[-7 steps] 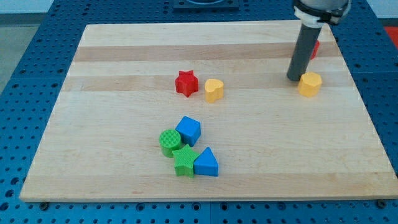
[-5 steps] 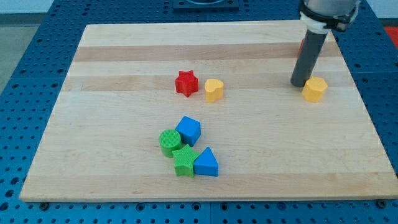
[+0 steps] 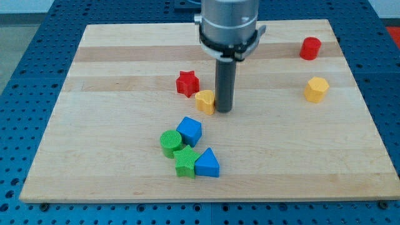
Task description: Move the yellow heart diagonally towards the bottom left of the red circle
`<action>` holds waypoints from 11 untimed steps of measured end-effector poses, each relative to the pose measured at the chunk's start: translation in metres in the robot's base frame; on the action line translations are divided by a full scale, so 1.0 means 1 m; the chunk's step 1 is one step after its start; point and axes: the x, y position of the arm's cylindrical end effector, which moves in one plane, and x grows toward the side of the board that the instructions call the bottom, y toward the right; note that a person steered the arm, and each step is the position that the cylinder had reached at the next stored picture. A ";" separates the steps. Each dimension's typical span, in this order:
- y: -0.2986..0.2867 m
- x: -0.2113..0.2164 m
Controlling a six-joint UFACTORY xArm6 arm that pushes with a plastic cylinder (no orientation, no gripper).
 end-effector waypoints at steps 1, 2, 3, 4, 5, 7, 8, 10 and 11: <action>-0.028 0.015; -0.064 0.021; -0.096 0.017; -0.078 0.000; -0.051 0.000; 0.048 -0.012; 0.078 -0.026; 0.024 0.035; -0.021 0.043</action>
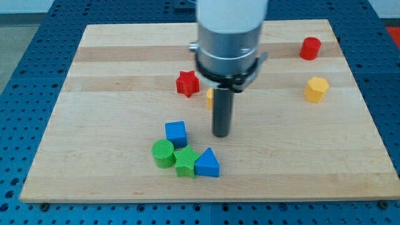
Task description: Move the yellow heart diagonally towards the bottom left of the red circle
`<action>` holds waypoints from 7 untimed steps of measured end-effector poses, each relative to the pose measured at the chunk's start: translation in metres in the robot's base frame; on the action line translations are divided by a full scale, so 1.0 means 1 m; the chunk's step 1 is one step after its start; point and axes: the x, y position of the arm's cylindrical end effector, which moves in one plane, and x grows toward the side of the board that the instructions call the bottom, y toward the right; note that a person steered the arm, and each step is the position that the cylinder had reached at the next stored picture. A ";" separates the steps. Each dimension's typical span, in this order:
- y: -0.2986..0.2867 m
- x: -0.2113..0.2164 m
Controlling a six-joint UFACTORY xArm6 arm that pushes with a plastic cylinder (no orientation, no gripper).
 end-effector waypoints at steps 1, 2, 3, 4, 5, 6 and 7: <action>-0.041 -0.023; -0.053 -0.074; -0.050 -0.068; -0.030 -0.056; 0.032 -0.068; 0.108 -0.108; 0.183 -0.156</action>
